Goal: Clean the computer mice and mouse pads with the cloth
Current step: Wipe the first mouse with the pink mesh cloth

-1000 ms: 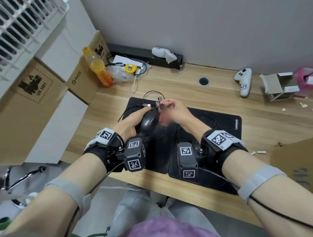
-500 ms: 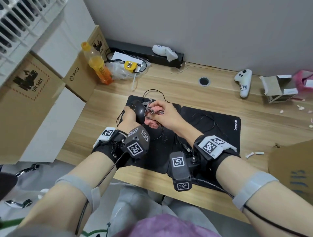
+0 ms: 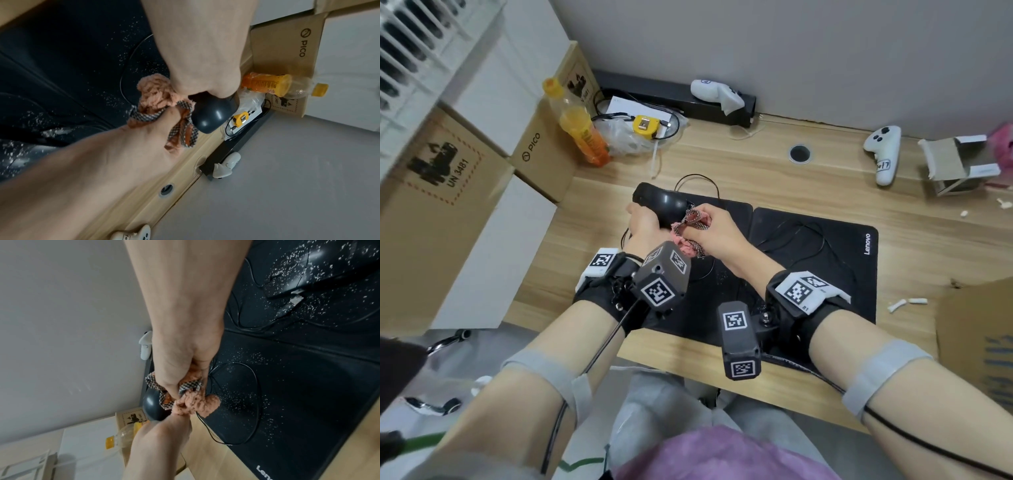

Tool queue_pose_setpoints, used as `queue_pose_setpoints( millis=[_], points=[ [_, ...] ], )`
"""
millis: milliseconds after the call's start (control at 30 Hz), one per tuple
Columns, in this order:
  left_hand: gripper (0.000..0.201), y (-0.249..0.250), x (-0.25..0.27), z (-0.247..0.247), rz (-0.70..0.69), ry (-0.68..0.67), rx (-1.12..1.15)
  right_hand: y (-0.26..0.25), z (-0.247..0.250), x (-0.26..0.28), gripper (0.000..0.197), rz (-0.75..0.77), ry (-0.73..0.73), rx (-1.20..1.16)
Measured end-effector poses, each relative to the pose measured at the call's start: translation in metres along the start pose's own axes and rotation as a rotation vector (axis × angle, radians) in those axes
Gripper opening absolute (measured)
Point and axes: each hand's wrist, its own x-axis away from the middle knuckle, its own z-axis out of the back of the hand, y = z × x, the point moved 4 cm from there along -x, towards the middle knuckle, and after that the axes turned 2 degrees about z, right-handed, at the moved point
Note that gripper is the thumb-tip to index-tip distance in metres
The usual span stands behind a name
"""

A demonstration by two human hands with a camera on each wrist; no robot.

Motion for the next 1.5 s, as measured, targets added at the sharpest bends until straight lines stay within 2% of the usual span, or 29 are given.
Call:
queue_pose_setpoints(
  millis=[33, 67, 167, 300, 367, 467, 600, 733, 800, 933, 1067, 1167, 1267, 1400, 1500],
  points=[
    [0.049, 0.014, 0.010, 0.002, -0.044, -0.035, 0.099, 0.004, 0.003, -0.003, 0.020, -0.027, -0.001, -0.018],
    [0.046, 0.010, -0.010, 0.004, -0.044, 0.038, 0.130, -0.003, 0.002, -0.002, 0.022, 0.000, -0.002, -0.025],
    [0.044, 0.005, -0.022, 0.010, -0.058, 0.043, 0.155, -0.009, 0.009, -0.006, 0.029, 0.043, -0.012, -0.079],
    [0.052, 0.007, -0.033, 0.009, -0.004, -0.153, 0.078, -0.012, 0.017, -0.011, 0.021, 0.072, -0.026, -0.125],
    [0.050, 0.005, -0.031, 0.009, 0.061, -0.233, -0.008, -0.017, 0.017, -0.014, 0.020, 0.088, -0.028, -0.096],
    [0.051, 0.005, -0.030, 0.006, 0.109, -0.338, -0.164, -0.018, 0.016, -0.026, 0.021, 0.077, 0.052, -0.135],
    [0.042, 0.010, -0.036, 0.013, 0.123, -0.375, -0.336, -0.019, 0.013, -0.041, 0.017, 0.054, 0.170, -0.154],
    [0.041, 0.014, -0.041, 0.018, 0.113, -0.453, -0.424, -0.008, 0.006, -0.065, 0.014, -0.056, 0.301, -0.119],
    [0.043, 0.019, -0.048, 0.020, 0.100, -0.426, -0.355, -0.001, 0.000, -0.072, 0.018, -0.107, 0.301, -0.169],
    [0.045, 0.030, -0.072, 0.031, 0.109, -0.217, -0.180, -0.007, -0.030, -0.075, 0.005, -0.113, 0.172, -0.193],
    [0.047, 0.037, -0.085, 0.042, 0.117, -0.082, -0.122, -0.009, -0.059, -0.077, 0.014, -0.108, 0.078, -0.119],
    [0.051, 0.043, -0.087, 0.044, 0.123, -0.109, -0.106, -0.013, -0.064, -0.078, 0.017, -0.100, 0.024, -0.090],
    [0.047, 0.043, -0.089, 0.038, 0.125, -0.159, -0.130, -0.012, -0.059, -0.082, 0.014, -0.075, 0.032, -0.027],
    [0.058, 0.031, -0.083, 0.022, 0.105, -0.277, -0.268, -0.013, -0.042, -0.086, 0.018, -0.034, 0.151, 0.047],
    [0.054, 0.024, -0.069, 0.015, 0.133, -0.361, -0.207, -0.014, -0.021, -0.089, 0.020, -0.028, 0.296, 0.046]
  ],
)
